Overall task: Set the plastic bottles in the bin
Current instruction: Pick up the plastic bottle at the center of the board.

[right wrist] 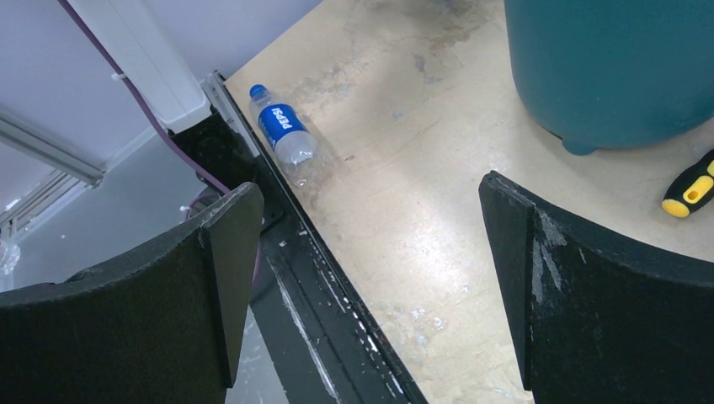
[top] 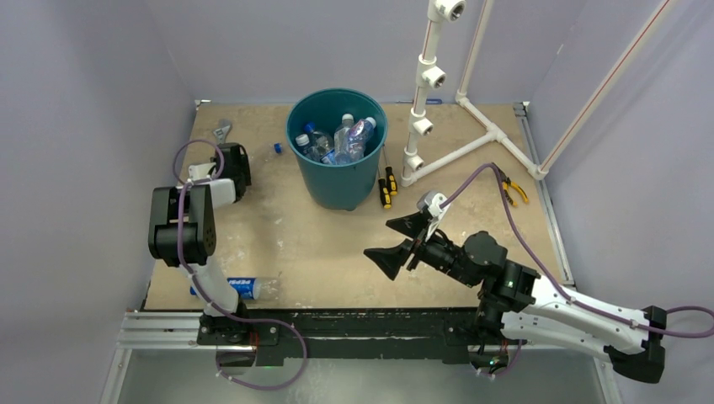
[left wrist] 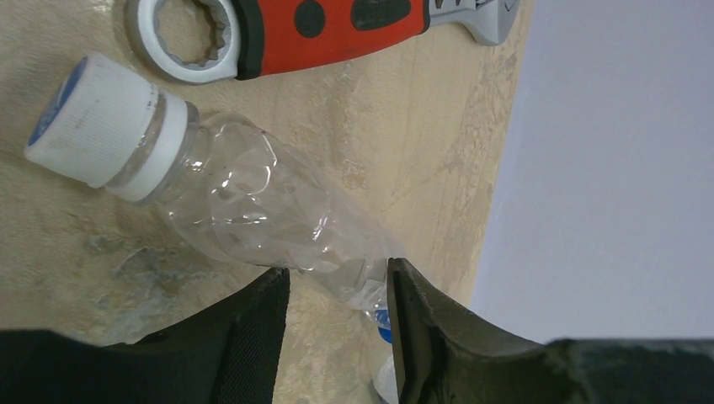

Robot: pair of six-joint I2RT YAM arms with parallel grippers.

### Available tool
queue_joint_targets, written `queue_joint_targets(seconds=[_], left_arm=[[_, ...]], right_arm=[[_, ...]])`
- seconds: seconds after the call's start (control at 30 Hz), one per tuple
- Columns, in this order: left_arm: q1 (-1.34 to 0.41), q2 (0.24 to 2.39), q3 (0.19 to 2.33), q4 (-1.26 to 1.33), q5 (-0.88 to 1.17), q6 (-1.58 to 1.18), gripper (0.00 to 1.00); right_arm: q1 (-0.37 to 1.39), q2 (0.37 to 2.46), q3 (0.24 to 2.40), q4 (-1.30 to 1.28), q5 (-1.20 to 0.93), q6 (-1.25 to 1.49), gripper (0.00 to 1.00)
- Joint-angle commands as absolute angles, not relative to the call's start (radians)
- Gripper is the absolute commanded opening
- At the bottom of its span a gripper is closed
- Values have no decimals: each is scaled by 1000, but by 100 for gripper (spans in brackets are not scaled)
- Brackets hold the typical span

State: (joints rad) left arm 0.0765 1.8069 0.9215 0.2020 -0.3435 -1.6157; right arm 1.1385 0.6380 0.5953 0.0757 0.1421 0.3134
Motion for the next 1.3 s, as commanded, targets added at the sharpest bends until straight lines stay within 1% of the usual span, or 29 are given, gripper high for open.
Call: queue_joint_targets(seconds=[0.0,0.1,0.2,0.37,0.53,0.83,1.0,1.07,1.17,1.2,1.27], left_arm=[[79,1829,945,223,-331,-1625,42],[81,1837,928,234,-333,-1622,35],[84,1834,912,247,-321,-1620,25],[86,1796,904,260,-312,-1615,16],[98,1732,903,246,-295,-1599,0],[118,1490,874,140,-315,-1513,0],[124,1252,827,-14,-304,-1392,0],[124,1139,820,-79,-308,-1298,0],[123,1039,914,-222,-299,-1040,0],[124,1013,947,-291,-273,-930,0],[124,976,976,-354,-159,-801,0]], right_arm=[[1143,620,612,81,170,316,99],[1142,610,615,72,174,317,99],[1141,599,617,57,184,322,99],[1142,587,624,44,192,324,99],[1142,581,627,40,195,324,99],[1143,560,635,32,199,319,99],[1142,536,628,38,201,324,99],[1142,524,622,50,205,328,99],[1142,519,617,82,222,330,98],[1141,523,622,84,236,331,98],[1142,534,632,88,250,328,98]])
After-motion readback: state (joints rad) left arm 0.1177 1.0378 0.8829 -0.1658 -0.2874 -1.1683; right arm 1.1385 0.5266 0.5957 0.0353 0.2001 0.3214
